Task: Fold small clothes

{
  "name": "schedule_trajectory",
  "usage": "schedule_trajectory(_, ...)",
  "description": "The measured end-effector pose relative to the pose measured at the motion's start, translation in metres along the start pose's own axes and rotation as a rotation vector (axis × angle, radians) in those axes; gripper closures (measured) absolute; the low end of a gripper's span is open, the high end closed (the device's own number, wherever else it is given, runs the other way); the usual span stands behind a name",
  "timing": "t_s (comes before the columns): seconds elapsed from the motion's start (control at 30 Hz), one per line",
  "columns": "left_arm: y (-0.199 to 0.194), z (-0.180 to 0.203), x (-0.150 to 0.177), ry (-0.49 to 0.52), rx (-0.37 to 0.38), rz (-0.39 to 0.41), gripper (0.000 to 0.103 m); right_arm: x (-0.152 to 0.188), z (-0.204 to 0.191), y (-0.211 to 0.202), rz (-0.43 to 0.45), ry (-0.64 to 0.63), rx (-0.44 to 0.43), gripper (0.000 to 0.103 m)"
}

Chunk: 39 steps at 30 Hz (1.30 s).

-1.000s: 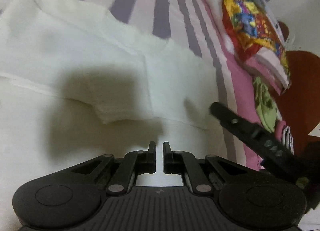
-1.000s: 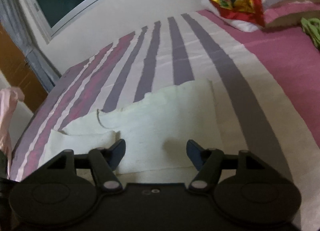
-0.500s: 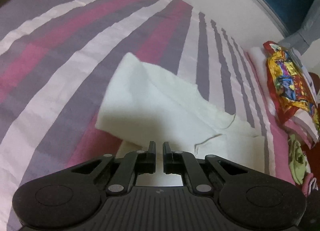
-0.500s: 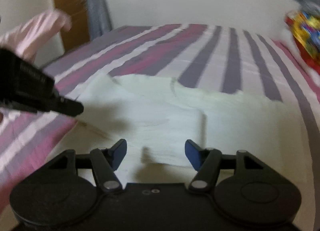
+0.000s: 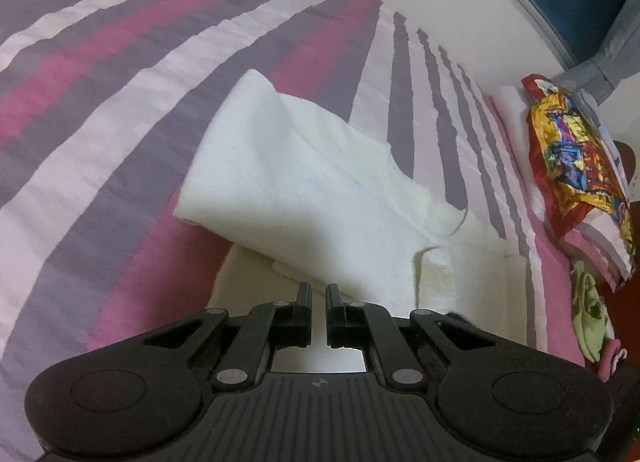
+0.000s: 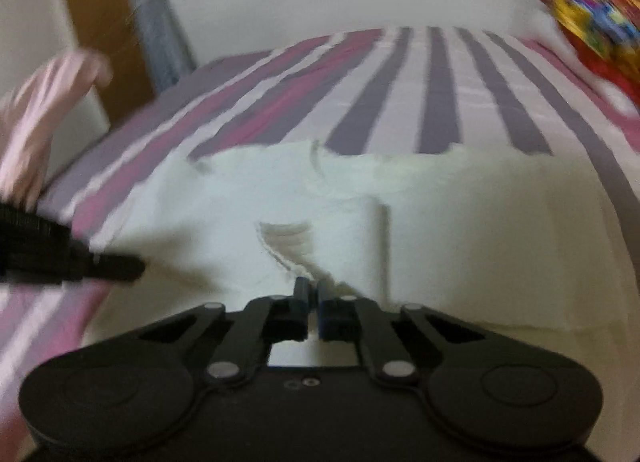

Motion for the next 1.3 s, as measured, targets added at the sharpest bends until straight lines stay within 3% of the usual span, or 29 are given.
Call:
schedule_trajectory(0.2,0.004,0.002,0.000,0.012,-0.010,0.010,0.099,-0.019,0.050,-0.016,0.092,0.100,0.162,0.100)
schedule_trajectory(0.27,0.007,0.001,0.002,0.006,-0.014,0.002,0.099,-0.016,0.059,-0.013,0.061,0.161,0.116,0.099)
schedule_trajectory(0.33,0.008,0.001,0.005,-0.006,-0.010,-0.004,0.099,-0.010,0.059,-0.005,0.008,0.230,0.042,0.078)
schedule_trajectory(0.37,0.007,0.002,0.007,-0.004,-0.007,-0.007,0.099,-0.007,0.059,-0.003,-0.001,0.269,0.011,0.056)
schedule_trajectory(0.4,0.007,0.003,0.008,0.005,-0.007,-0.009,0.099,-0.005,0.060,-0.003,0.001,0.311,-0.017,0.042)
schedule_trajectory(0.47,0.007,0.004,0.010,0.022,-0.010,-0.007,0.099,-0.003,0.062,-0.007,0.015,0.370,-0.065,0.039)
schedule_trajectory(0.53,0.009,0.004,0.010,0.033,-0.013,-0.005,0.099,-0.001,0.063,-0.008,0.021,0.388,-0.061,0.041)
schedule_trajectory(0.6,0.013,0.003,0.009,0.020,-0.015,-0.009,0.099,-0.002,0.055,-0.012,0.043,0.325,-0.045,0.041)
schedule_trajectory(0.73,0.018,0.007,0.009,0.003,-0.002,-0.013,0.099,-0.005,0.017,-0.021,0.111,0.011,0.019,0.046)
schedule_trajectory(0.8,0.020,0.009,0.010,0.001,-0.001,-0.018,0.099,0.000,0.003,-0.016,0.095,-0.058,0.011,0.051)
schedule_trajectory(0.9,0.016,0.012,0.009,-0.005,0.017,-0.009,0.099,0.006,-0.015,-0.006,0.067,-0.129,-0.012,0.068)
schedule_trajectory(1.03,0.012,0.009,0.007,0.006,0.009,-0.004,0.099,0.013,-0.037,-0.004,0.028,-0.197,-0.083,0.064)
schedule_trajectory(1.13,0.013,0.005,0.008,0.001,0.004,-0.012,0.099,0.017,-0.044,-0.009,0.074,-0.361,0.018,0.061)
schedule_trajectory(1.3,0.014,0.003,0.008,-0.017,0.004,-0.013,0.099,0.031,-0.049,0.008,0.033,-0.536,0.058,0.066)
Point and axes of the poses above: each gripper's, at about its wrist camera, not at the fingertips, and y roughly the way its jaws point, z to its right, x to its underside, the point moved 9 cm from there along y, roughly the way its jaws point, and after that the axes turned 7 degrees about z, right-handed, at the moved point
